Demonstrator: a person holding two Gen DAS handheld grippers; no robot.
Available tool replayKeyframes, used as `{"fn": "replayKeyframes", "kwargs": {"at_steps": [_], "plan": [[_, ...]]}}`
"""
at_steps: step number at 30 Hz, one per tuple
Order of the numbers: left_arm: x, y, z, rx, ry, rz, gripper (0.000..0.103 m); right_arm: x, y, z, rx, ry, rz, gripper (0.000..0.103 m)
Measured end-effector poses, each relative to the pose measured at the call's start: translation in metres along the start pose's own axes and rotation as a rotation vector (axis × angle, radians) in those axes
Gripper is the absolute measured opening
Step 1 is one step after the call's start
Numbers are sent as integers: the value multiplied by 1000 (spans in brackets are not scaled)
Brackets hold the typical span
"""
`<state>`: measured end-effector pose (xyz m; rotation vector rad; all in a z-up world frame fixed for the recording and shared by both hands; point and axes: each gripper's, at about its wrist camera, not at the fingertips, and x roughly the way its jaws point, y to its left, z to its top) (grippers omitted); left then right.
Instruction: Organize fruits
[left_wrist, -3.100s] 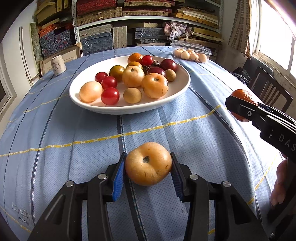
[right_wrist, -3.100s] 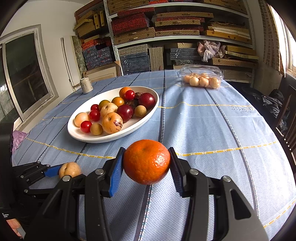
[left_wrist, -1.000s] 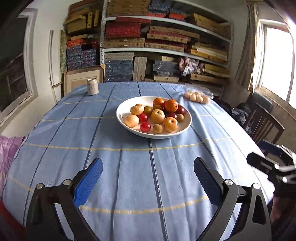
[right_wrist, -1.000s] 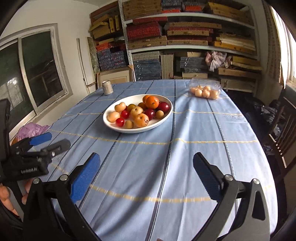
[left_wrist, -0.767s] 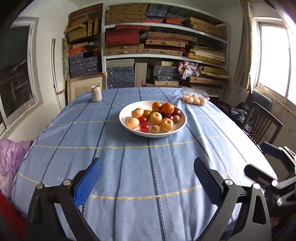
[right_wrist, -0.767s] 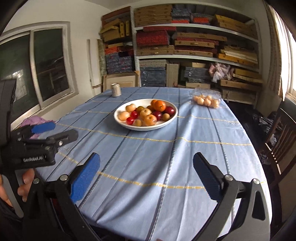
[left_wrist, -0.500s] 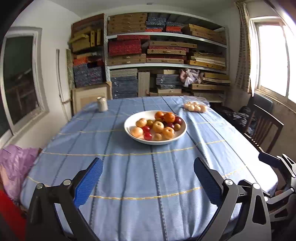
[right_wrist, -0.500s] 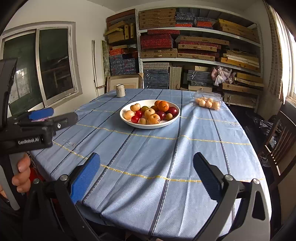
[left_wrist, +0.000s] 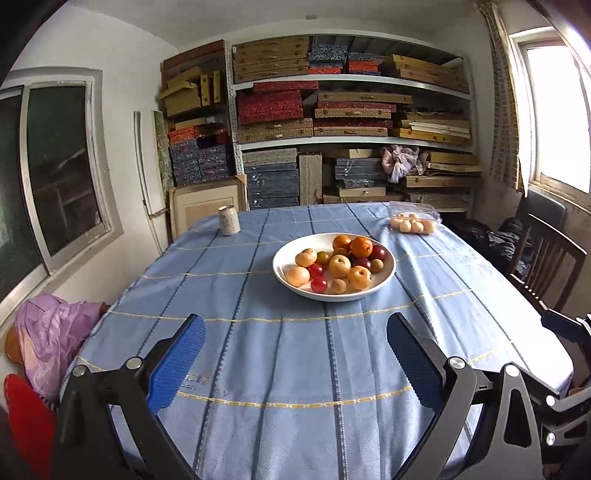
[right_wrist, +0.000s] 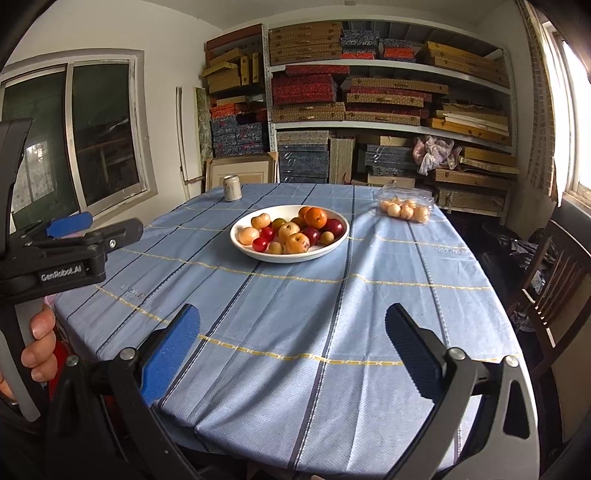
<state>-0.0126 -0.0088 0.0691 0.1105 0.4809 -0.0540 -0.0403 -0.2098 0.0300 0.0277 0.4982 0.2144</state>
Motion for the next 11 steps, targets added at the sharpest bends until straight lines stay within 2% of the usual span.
{"fn": "replayKeyframes", "kwargs": {"at_steps": [5, 11], "plan": [[-3, -12, -4, 58, -4, -60, 99, -2, -3, 5, 15, -13, -26, 98], [-3, -11, -5, 48, -9, -45, 99, -5, -6, 9, 17, -29, -56, 98]]}}
